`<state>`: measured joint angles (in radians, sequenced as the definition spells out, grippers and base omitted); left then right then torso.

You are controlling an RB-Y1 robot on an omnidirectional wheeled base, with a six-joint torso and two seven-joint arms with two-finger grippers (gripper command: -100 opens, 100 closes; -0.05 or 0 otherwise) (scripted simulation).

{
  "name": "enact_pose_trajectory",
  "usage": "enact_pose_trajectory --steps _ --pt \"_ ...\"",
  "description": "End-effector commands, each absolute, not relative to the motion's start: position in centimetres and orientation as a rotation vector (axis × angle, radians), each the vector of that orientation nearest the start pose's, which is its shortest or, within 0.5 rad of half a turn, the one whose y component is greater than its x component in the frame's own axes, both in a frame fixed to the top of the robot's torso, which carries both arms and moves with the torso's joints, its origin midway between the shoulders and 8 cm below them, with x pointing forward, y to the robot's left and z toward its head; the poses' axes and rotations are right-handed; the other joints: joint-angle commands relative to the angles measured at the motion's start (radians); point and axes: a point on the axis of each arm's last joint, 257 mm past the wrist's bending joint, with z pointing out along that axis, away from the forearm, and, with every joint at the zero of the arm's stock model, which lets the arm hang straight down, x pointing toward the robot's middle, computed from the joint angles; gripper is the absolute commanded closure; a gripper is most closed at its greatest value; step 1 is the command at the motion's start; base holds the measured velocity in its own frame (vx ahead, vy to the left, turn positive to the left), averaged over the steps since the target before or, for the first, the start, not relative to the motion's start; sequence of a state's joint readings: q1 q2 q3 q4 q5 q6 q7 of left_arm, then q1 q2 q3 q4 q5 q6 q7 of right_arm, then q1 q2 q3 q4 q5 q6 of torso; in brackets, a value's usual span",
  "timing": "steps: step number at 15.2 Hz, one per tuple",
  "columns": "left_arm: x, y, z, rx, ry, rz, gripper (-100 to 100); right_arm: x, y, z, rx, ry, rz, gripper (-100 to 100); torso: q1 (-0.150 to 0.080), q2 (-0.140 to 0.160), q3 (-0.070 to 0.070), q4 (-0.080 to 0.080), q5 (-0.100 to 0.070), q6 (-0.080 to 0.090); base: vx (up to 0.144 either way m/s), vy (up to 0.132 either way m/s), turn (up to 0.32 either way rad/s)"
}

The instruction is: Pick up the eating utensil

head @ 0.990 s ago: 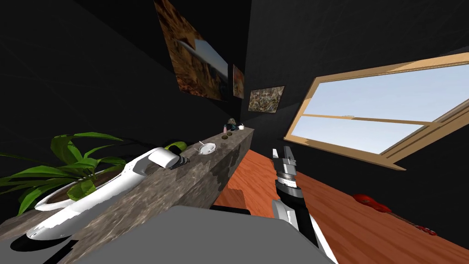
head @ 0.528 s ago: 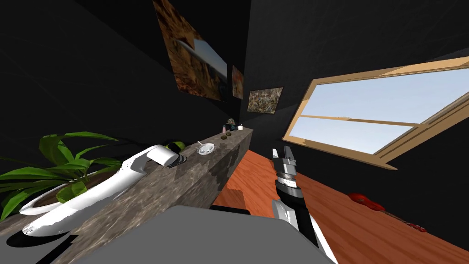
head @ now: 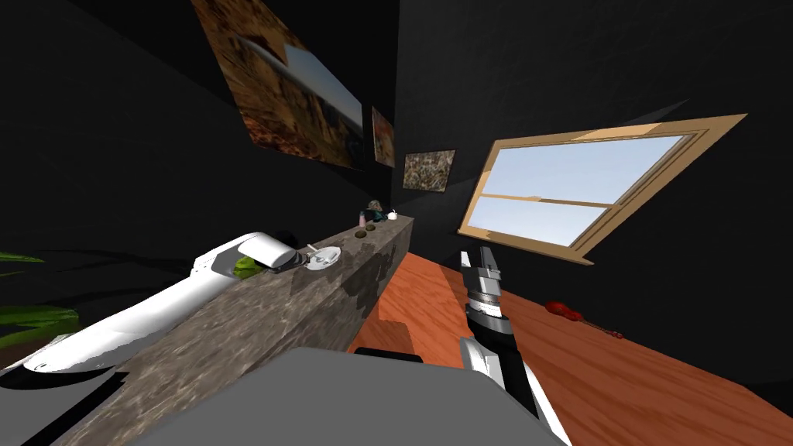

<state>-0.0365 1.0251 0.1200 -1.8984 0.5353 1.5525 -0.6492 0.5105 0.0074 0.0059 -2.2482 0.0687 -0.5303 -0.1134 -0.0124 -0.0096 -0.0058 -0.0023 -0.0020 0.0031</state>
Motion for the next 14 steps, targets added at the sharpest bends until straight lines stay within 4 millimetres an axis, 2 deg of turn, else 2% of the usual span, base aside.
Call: enact_pose_trajectory --steps 1,4,7,10,11,12,14 --pt "38.7 54.2 -20.6 -0.970 2.381 0.369 -100 34.6 -27.1 1.2 0.673 0.626 1.366 0 0.000 0.000 0.000 0.000 0.000 0.000 0.100 -0.059 -0.196" --pt "38.0 53.5 -22.4 -1.024 2.424 0.299 -100 34.6 -27.1 1.2 0.673 0.627 1.366 0 0.009 0.000 0.000 0.000 0.002 -0.001 0.109 0.028 -0.121" --pt "37.2 52.3 -24.0 -1.073 2.460 0.210 -100 34.6 -27.1 1.2 0.673 0.627 1.365 0 0.020 0.002 0.001 0.000 0.005 -0.002 0.069 0.155 -0.039" --pt "36.7 51.5 -24.9 -1.103 2.479 0.153 -100 34.6 -27.1 1.2 0.673 0.627 1.365 0 0.021 0.006 0.003 0.001 0.005 -0.002 0.027 0.132 -0.013" --pt "37.0 52.0 -24.5 -1.089 2.470 0.179 -100 34.6 -27.1 1.2 0.673 0.627 1.365 0 0.020 0.007 0.004 0.001 0.005 -0.002 0.007 0.072 -0.009" --pt "37.0 52.3 -25.5 -1.100 2.463 0.181 -100 34.6 -27.1 1.2 0.673 0.627 1.365 0 0.018 0.007 0.004 0.002 0.005 -0.002 0.003 0.033 -0.051" --pt "37.0 52.5 -26.1 -1.104 2.458 0.186 -100 34.6 -27.1 1.2 0.673 0.627 1.366 0 0.013 0.008 0.005 0.002 0.004 -0.001 -0.002 0.016 -0.059"
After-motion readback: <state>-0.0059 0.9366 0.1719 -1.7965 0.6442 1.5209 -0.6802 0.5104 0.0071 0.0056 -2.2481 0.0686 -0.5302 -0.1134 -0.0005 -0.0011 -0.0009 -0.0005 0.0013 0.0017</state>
